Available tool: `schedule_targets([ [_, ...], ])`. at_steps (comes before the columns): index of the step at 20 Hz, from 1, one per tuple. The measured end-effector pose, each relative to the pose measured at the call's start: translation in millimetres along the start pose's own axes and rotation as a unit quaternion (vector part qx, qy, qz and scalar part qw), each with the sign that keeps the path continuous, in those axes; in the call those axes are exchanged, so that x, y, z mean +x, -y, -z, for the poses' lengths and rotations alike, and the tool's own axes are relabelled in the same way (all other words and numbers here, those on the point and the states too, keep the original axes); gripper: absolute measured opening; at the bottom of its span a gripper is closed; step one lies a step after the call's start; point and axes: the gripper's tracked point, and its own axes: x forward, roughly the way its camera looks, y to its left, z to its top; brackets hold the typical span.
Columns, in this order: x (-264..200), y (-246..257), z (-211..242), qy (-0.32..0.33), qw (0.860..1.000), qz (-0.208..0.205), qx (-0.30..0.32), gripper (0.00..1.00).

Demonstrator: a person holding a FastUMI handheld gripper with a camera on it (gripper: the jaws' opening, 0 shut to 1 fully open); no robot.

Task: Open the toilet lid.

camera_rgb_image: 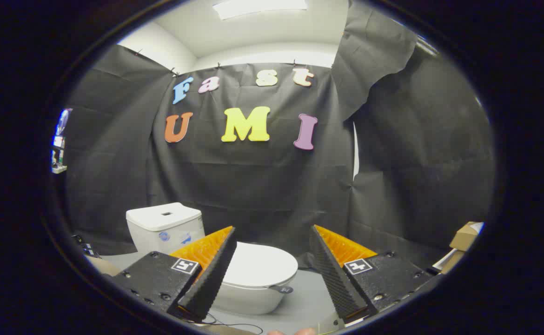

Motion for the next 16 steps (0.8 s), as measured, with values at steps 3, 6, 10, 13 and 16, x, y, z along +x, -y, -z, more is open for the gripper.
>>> schedule_targets([
  [3,0.0,1.5,-1.7,0.001,1.0,0.0,-0.003,0.99],
  [6,1.0,3.1,-1.0,0.001,1.0,0.004,0.0,0.99],
  [10,0.5,1.2,-1.1,0.001,1.0,0.003,0.0,0.99],
  [13,0.5,-1.6,0.8,0.0,1.0,-0.001,0.001,0.99],
  [16,2.7,1.2,5.3,-0.008,1.0,0.003,0.008,0.99],
])
